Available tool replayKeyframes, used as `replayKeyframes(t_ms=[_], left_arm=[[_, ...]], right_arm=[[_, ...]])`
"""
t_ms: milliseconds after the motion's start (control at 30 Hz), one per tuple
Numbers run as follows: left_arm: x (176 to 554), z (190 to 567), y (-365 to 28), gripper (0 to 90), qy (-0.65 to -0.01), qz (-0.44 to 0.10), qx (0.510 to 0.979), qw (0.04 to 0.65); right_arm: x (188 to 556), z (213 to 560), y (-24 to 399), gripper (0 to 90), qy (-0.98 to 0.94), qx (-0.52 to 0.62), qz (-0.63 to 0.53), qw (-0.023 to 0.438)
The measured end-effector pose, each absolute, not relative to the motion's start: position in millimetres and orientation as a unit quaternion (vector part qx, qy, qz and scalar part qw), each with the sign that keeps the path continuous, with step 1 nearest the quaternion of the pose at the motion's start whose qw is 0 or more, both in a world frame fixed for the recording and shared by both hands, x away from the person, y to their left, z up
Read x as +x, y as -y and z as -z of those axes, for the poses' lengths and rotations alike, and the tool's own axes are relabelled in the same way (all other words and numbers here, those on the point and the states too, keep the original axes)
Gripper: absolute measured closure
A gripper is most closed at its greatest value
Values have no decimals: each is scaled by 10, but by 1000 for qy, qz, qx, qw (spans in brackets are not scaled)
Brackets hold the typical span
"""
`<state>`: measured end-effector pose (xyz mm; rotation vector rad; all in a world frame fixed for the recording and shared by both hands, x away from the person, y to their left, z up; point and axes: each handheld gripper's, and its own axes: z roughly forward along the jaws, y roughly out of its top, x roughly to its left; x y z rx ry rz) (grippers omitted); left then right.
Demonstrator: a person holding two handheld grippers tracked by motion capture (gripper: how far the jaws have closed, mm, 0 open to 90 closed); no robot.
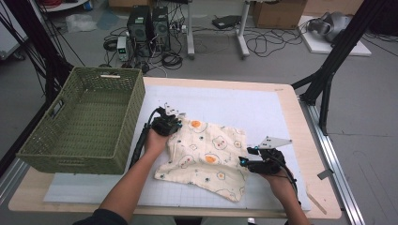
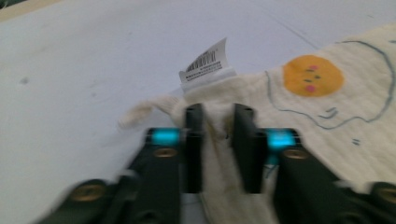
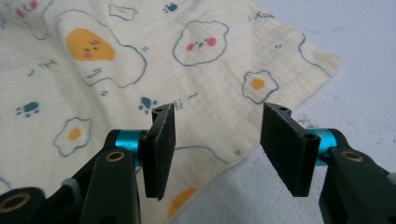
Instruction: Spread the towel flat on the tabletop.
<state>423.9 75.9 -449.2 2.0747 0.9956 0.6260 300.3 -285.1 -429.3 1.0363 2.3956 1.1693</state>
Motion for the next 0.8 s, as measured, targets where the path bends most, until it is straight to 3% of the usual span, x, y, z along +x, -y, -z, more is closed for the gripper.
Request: replayKeyframes(t_ms=[67, 300, 333, 400, 467, 800], left_arm=[[4265, 4476, -782, 868, -397, -243, 806, 365], [4354, 4426, -1071, 860, -460, -254, 769, 364], [4359, 4420, -1093, 808, -469, -249, 762, 372], [4368, 4407, -1129, 610, -489, -238, 744, 387], [4363, 4402, -1142, 556, -492, -237, 744, 385], [4357, 4479, -1103, 509, -479, -209, 768, 371]], right_arm=[[3047, 4303, 2849, 452, -830, 363, -399, 144], [3174, 4319, 2809, 455, -830, 371, -390, 145], [3190, 4321, 2805, 455, -829, 372, -389, 148], [3258, 4318, 2796, 456, -826, 381, -387, 154], [3350, 4300, 2796, 449, -818, 392, -391, 156], [3973, 4305, 2566, 450, -820, 423, -347, 168]])
